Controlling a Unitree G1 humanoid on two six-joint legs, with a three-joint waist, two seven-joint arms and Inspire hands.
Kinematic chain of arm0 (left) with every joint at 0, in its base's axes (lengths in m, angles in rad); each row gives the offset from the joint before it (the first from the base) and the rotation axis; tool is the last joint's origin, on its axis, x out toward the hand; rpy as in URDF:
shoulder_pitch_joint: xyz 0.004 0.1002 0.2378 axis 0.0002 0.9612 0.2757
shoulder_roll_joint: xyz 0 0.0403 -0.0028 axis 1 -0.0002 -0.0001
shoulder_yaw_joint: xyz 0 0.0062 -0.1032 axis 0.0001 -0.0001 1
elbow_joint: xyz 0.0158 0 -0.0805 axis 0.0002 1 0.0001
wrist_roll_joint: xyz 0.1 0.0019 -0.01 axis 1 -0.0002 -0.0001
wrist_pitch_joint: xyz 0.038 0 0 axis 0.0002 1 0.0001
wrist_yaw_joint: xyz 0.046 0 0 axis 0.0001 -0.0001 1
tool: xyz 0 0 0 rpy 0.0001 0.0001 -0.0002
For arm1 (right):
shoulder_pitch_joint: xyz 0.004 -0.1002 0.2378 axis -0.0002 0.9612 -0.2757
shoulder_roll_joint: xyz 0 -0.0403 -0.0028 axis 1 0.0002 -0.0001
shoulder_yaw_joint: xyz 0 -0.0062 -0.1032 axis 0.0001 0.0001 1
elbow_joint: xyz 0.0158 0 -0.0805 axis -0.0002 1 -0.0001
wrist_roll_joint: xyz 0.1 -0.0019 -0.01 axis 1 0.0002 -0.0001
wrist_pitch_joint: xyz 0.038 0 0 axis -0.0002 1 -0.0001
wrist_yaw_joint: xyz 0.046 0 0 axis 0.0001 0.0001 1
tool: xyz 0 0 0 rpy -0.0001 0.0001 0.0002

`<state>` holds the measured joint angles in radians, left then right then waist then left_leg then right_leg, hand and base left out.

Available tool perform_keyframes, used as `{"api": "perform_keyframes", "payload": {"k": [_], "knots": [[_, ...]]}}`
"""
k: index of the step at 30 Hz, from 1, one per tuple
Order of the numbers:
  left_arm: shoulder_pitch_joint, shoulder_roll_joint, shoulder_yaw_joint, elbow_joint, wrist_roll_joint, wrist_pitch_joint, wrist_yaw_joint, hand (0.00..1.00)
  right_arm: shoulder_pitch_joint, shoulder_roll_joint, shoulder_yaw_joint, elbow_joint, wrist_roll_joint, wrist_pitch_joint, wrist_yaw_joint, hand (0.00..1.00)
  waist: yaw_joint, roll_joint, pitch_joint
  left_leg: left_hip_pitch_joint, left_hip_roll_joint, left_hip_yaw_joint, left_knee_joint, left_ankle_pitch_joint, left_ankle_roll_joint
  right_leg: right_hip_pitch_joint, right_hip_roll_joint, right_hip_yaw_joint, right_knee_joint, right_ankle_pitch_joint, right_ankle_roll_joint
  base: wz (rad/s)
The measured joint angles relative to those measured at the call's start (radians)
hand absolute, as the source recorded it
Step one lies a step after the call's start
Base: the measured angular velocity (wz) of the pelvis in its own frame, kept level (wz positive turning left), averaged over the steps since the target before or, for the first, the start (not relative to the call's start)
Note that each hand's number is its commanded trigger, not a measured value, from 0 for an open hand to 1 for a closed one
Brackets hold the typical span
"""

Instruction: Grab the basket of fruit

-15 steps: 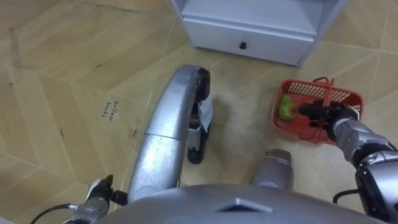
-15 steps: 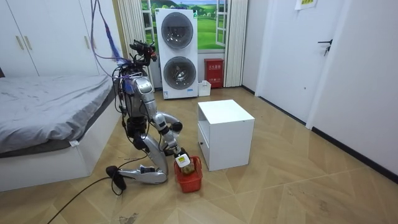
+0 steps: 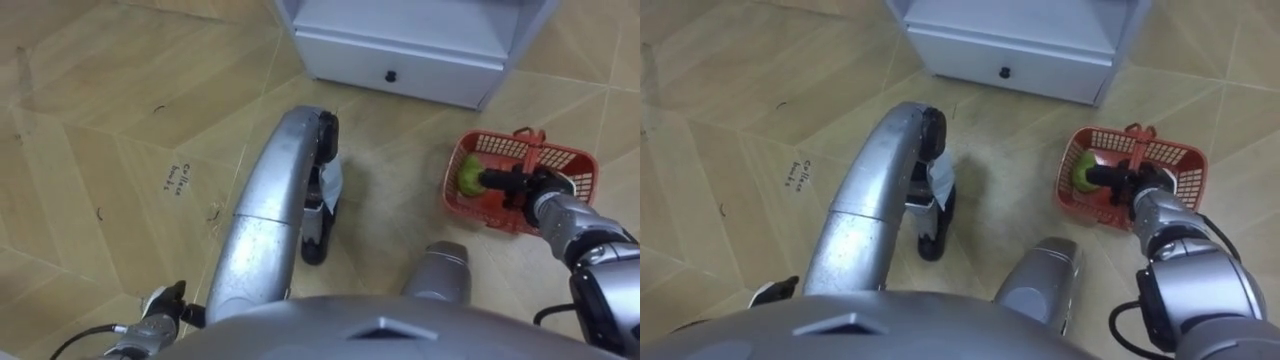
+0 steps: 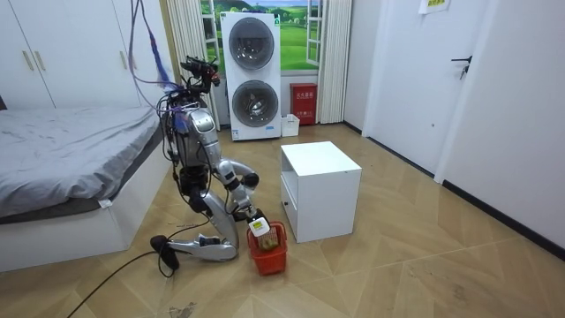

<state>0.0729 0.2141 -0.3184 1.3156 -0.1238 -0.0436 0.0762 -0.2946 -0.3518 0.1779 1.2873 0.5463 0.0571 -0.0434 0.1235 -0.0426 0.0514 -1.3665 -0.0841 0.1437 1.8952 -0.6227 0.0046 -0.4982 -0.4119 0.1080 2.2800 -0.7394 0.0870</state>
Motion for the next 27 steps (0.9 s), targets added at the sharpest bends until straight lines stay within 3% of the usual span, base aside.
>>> {"api": "perform_keyframes", "payload": {"k": [3,8,10,18,23,27], "knots": [[-0.018,-0.004,0.000,0.001,-0.001,-0.001,0.002,0.00,0.000,0.002,-0.001,-0.001,-0.006,0.000,-0.010,1.00,-0.008,-0.008,0.0017,0.000,0.000,0.000,0.000,0.001,-0.002,-0.002,0.001,0.007,0.002,0.000,0.000,0.00],[-0.038,-0.005,0.000,0.002,-0.003,-0.002,0.006,0.00,-0.001,0.016,-0.001,-0.029,-0.004,0.001,-0.022,1.00,-0.019,-0.036,0.0117,-0.002,0.000,-0.015,0.009,0.001,-0.002,0.001,0.016,0.009,0.000,0.000,0.000,-0.04],[-0.042,-0.005,0.001,0.000,-0.002,0.000,0.006,0.00,-0.002,0.026,-0.001,-0.061,-0.011,0.004,-0.028,1.00,-0.028,-0.046,0.0069,-0.001,-0.003,-0.017,0.010,0.001,-0.003,0.003,0.016,0.010,0.000,0.000,0.000,0.01],[-0.111,-0.012,0.002,0.005,0.006,-0.002,0.013,0.00,-0.016,0.034,-0.003,-0.174,-0.106,0.009,-0.033,1.00,-0.042,-0.058,0.0077,0.001,-0.033,-0.057,0.039,-0.002,0.001,0.055,0.030,-0.029,-0.007,0.000,0.000,0.04],[-0.155,-0.012,0.028,0.039,-0.002,-0.002,0.027,0.00,-0.024,0.037,-0.003,-0.221,-0.118,0.010,-0.049,1.00,-0.040,-0.065,0.0079,0.024,-0.034,-0.058,0.050,-0.020,0.017,0.088,0.040,-0.028,-0.030,0.000,-0.001,-0.03],[-0.184,-0.008,0.064,0.039,-0.002,-0.003,0.031,0.00,-0.024,0.041,-0.002,-0.273,-0.164,0.011,-0.067,1.00,-0.045,-0.066,0.0078,0.022,-0.035,-0.065,0.047,-0.024,0.024,0.087,0.066,-0.019,-0.063,0.000,-0.001,-0.01]]}}
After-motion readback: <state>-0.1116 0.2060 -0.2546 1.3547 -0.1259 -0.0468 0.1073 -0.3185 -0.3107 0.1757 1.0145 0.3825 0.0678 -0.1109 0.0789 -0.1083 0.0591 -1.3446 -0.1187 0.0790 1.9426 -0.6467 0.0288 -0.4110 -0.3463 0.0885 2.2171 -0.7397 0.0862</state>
